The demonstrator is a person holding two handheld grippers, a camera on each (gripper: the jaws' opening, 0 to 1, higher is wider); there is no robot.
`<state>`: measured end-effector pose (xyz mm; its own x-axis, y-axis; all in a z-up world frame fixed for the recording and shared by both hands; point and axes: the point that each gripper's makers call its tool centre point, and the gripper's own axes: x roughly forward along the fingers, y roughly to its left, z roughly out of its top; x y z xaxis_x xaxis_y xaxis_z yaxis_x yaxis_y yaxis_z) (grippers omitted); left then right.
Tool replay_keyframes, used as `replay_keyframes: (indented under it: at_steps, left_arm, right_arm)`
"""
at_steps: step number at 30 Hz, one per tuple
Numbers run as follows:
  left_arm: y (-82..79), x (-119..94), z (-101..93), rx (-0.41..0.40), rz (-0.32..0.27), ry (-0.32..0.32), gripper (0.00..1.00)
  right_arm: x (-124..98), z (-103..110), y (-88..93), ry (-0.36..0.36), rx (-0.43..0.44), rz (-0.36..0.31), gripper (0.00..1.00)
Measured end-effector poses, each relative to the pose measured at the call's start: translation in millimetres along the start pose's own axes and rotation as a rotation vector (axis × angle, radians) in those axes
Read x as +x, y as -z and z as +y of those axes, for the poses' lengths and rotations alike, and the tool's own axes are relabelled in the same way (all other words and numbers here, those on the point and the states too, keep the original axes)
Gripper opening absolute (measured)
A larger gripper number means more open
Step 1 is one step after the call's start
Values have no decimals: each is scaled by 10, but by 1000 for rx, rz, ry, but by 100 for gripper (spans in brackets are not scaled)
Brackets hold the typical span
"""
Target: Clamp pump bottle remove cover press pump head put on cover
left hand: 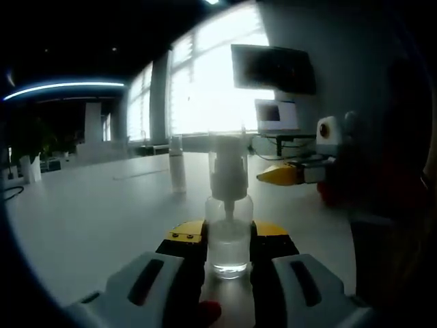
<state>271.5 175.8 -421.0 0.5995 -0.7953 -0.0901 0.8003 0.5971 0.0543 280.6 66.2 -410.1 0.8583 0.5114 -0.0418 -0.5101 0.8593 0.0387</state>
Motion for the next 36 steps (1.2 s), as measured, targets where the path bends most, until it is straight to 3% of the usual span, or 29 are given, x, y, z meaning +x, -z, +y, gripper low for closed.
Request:
replay_keyframes:
  at_steps: [16, 20, 36]
  left_arm:
    - [-4, 14, 27, -19, 12, -13, 15]
    - [-65, 3, 14, -22, -8, -14, 15]
    - [-271, 54, 321, -73, -40, -76, 15]
  right_arm:
    - [-5, 25, 41, 2, -15, 13, 0]
    - [-8, 43, 47, -4, -26, 16, 0]
    - [0, 33, 56, -9, -19, 21, 0]
